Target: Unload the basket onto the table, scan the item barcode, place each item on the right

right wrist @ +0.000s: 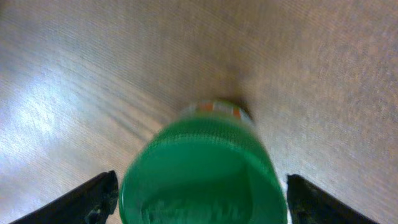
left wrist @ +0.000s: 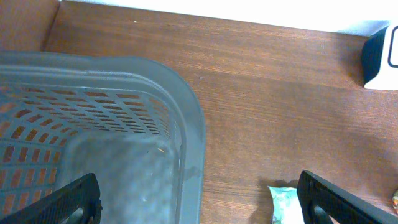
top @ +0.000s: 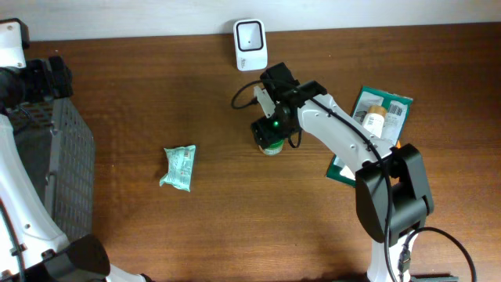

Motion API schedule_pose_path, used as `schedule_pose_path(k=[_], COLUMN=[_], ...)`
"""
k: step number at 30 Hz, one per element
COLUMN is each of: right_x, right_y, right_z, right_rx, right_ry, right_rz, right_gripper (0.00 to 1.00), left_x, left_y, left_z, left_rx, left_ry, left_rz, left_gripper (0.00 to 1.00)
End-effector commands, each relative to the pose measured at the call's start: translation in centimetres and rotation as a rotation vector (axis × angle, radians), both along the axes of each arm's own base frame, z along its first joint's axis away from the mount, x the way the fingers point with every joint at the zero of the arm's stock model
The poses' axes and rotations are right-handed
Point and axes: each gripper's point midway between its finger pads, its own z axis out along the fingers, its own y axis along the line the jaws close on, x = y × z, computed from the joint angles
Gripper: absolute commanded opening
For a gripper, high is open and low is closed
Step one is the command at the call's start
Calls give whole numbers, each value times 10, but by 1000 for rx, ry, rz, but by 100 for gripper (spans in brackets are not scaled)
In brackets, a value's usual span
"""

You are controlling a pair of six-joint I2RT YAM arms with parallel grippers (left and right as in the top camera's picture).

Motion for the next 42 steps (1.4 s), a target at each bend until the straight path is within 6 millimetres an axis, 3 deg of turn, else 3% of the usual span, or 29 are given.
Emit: schedule_pose_path(k=[1,7,11,17,20,26,32,42], right_x=[3,4,7,9,13,16,8,-6], right_y=[6,5,9,11,-6,-9,-4,6], right_z=[34,110,123,113,101,77,42,11], right_rx=[18,49,85,89,25,-17,-47,-101], right_ry=[-12,-2,-8,-7,7,46,157,223], right_rz=[10,-135,-181,-175,-380,-521,-545,-504], right_gripper=[94,98,98,98,95,95,98,99], left_x=[0,0,0,0,0,0,0,0], left_y=[0,0,0,0,0,0,0,0], left_z=[0,0,0,0,0,0,0,0], left_rx=[-13,-13,-13,-13,-13,-13,-13,-13], left_ry=[-4,-4,-4,-4,-4,-4,-4,-4], left_rz=[5,5,5,5,5,5,5,5], left_gripper=[99,99,99,99,99,99,99,99])
